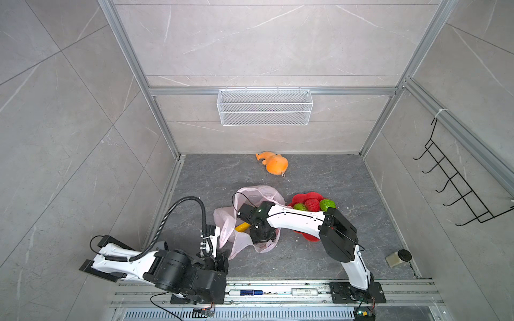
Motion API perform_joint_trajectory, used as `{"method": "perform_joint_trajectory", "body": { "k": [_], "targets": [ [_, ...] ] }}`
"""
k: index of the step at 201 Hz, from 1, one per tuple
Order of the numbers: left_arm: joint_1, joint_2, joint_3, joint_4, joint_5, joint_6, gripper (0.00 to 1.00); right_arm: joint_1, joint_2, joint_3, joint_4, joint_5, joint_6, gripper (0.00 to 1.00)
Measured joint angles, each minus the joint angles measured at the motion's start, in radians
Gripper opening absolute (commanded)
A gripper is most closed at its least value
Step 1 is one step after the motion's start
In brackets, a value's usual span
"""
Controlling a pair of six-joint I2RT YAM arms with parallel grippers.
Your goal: Take the fake fruits out of the plastic bag
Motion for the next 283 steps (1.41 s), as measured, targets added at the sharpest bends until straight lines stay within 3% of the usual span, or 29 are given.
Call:
{"method": "perform_joint_trajectory", "body": {
  "k": [73, 115, 212, 283],
  "targets": [
    [-0.001, 0.161, -0.082, 0.168, 0.111, -0.012, 0.00, -0.160, -0.014, 0.040, 0.062, -0.038, 0.015, 0.51],
    [-0.015, 0.240, -0.113, 0.260, 0.151, -0.005, 0.00, -0.184, 0.000, 0.104, 0.080, -0.068, 0.022, 0.51],
    [-0.018, 0.078, -0.164, 0.293, 0.051, 0.013, 0.00, -0.147, 0.060, 0.300, 0.044, 0.012, -0.078, 0.41],
    [-0.018, 0.041, -0.209, 0.300, 0.021, 0.028, 0.00, -0.103, 0.180, 0.389, 0.082, 0.004, -0.118, 0.47]
  ]
}}
